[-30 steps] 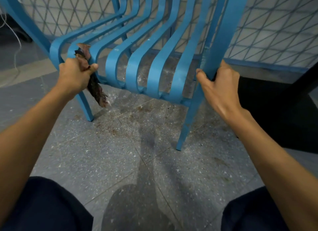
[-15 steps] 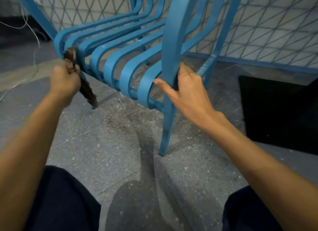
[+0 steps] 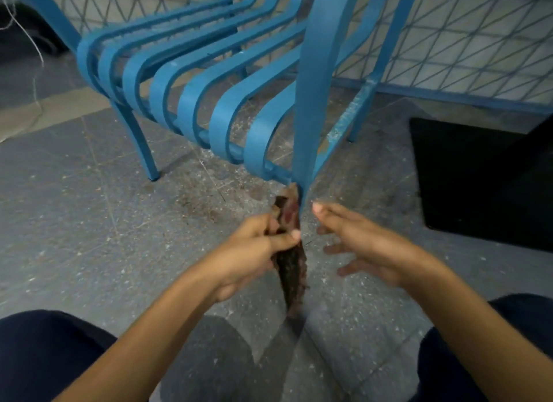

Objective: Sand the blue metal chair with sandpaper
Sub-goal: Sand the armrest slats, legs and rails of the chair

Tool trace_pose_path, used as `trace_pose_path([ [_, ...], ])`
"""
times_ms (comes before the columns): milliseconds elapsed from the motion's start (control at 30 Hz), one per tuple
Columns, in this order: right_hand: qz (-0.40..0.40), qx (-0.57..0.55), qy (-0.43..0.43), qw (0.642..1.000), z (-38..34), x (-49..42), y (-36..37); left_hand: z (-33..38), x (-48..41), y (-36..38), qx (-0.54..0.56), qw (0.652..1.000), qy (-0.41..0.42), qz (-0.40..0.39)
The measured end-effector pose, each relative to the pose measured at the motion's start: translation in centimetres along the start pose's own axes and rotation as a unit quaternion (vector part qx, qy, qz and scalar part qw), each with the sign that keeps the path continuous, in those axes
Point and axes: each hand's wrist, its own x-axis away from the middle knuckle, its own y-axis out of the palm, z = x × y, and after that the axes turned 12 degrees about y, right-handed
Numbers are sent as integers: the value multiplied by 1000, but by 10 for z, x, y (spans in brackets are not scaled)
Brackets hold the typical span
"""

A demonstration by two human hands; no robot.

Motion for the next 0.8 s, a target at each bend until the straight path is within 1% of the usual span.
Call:
trace_pose_path([
  [33,-41,-73,16,996,9,-1,7,-2,2,7,5,998,14,-61],
  [100,-108,-232,28,966,23,0,15,-4,2,14,-2,987,16,-160],
  [167,-132,-352,26,926,32,3,17,-3,-2,15,-33,975,16,-219],
  [200,-140,-398,16,906,37,4,18,0,-5,14,-46,971,19,-234],
  [233,-147,-438,0,887,39,4,18,6,-8,12,-59,970,26,-235],
  [267,-144,-475,-29,868,38,4,19,13,-11,9,-79,971,41,-220],
  [300,-116,-505,-65,853,36,0,20,20,-14,5,-111,974,62,-189],
  [333,-64,-525,-112,841,31,-3,21,27,-18,-1,-156,973,87,-146],
  [367,8,-524,-163,836,25,-7,23,31,-22,-9,-204,968,107,-98],
  [400,86,-497,-219,835,14,-9,25,35,-26,-17,-236,963,117,-52],
  [433,156,-442,-280,838,2,-10,29,36,-29,-25,-248,961,120,-13],
  [467,216,-364,-335,842,-10,-14,35,36,-32,-33,-245,962,118,17],
  [500,265,-278,-375,844,-20,-19,43,36,-34,-39,-233,965,115,41],
  [533,307,-206,-398,840,-25,-27,50,35,-35,-44,-221,967,114,59],
  [567,340,-157,-407,833,-25,-37,57,34,-36,-46,-213,967,120,72],
  [667,403,-102,-386,824,-8,-68,65,29,-42,-48,-238,952,154,112],
  [733,419,-52,-361,832,7,-81,62,24,-45,-49,-261,941,170,131],
  [800,414,-18,-340,844,15,-84,56,19,-47,-49,-279,935,177,131],
])
